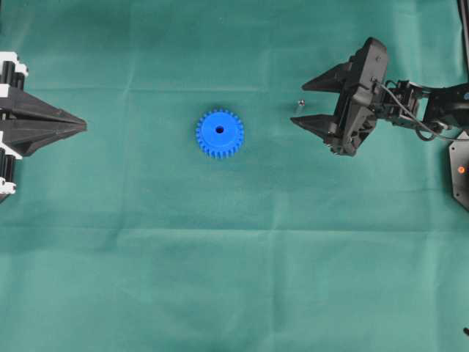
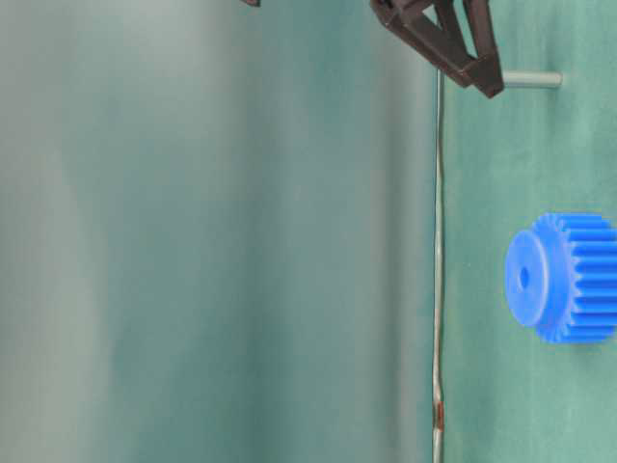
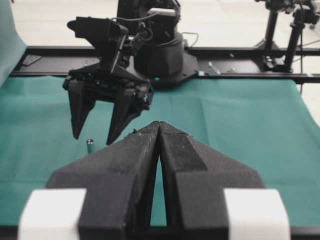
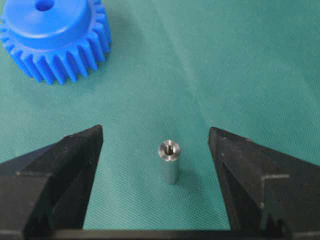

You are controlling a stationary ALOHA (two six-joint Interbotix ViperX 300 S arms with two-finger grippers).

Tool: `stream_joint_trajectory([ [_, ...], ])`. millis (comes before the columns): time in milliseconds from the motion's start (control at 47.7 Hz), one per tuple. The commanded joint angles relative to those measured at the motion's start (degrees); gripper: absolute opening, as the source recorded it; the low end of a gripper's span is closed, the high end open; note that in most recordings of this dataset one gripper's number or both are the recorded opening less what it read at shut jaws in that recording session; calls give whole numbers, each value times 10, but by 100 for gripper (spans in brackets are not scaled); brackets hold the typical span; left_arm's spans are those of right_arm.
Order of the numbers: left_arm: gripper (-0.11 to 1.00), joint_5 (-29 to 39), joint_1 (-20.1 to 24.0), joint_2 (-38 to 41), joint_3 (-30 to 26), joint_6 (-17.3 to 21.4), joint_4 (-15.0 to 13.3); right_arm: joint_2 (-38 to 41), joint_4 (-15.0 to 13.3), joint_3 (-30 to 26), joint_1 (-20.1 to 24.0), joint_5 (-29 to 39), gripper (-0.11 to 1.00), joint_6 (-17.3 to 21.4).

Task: Insert the shaft placed at a random location into the center hole of the medium gear at another random location.
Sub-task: 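Lower the right gripper and grasp the silver shaft upright, then carry the shaft with the right gripper over the blue gear's center hole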

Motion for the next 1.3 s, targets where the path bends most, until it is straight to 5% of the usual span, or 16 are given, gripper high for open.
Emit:
stream_joint_trajectory([
  [0, 0, -4, 1, 5, -13, -1, 1, 3, 3, -4, -3, -9, 84, 7],
  [294, 0, -4, 1, 4, -13, -1, 1, 8, 3, -4, -3, -11, 75, 7],
  [546, 0, -4, 1, 4, -13, 0, 2, 8, 3, -4, -3, -15, 14, 6],
  [923, 0, -4, 0, 5, -13, 0, 2, -4, 3, -11, -3, -3, 13, 6],
  [1280, 0, -4, 1, 4, -13, 2, 2, -109, 2, -58, -3, 157, 13, 4],
])
